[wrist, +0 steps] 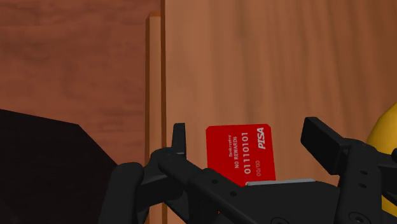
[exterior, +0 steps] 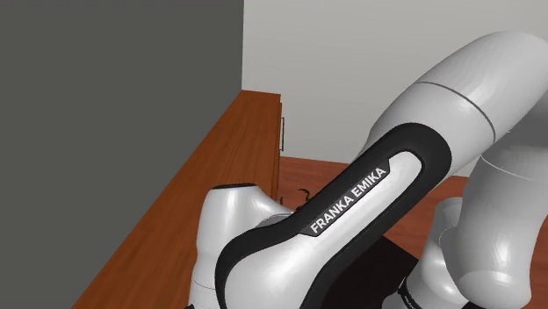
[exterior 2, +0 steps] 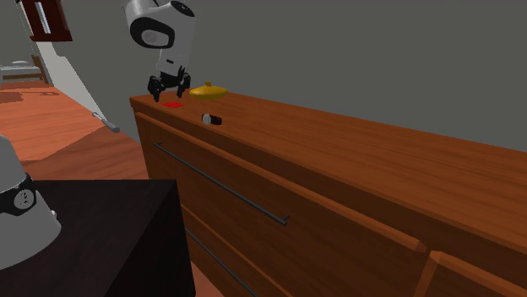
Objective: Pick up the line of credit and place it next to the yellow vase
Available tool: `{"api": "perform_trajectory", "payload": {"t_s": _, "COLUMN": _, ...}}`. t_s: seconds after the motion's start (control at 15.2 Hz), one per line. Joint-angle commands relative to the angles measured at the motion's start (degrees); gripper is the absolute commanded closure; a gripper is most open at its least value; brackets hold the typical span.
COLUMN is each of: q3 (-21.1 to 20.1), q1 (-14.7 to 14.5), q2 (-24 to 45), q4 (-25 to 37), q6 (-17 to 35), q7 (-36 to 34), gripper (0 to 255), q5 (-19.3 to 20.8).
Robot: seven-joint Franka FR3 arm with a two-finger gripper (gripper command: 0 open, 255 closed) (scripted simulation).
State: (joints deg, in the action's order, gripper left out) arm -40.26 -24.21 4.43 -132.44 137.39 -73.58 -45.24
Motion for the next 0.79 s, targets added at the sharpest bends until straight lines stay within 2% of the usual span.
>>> {"api": "perform_trajectory", "payload": {"t_s": 0.0, "q3": 0.0, "q1": 0.0, "q2": 0.0, "q4": 0.0, "q6": 0.0, "q7": 0.0, "gripper": 0, "q5": 0.0}}
{"api": "perform_trajectory", "payload": {"t_s": 0.26, "q3": 2.05, "q1": 2.59, "q2": -6.53, "q4": 0.77, "q6": -8.52, "q7": 0.26, "gripper": 0, "q5": -0.1}}
{"api": "perform_trajectory", "payload": {"t_s": 0.73, "q3": 2.11, "q1": 2.53, "q2": -6.53, "q4": 0.77, "q6": -8.51, "q7": 0.25, "gripper": 0, "q5": -0.1}}
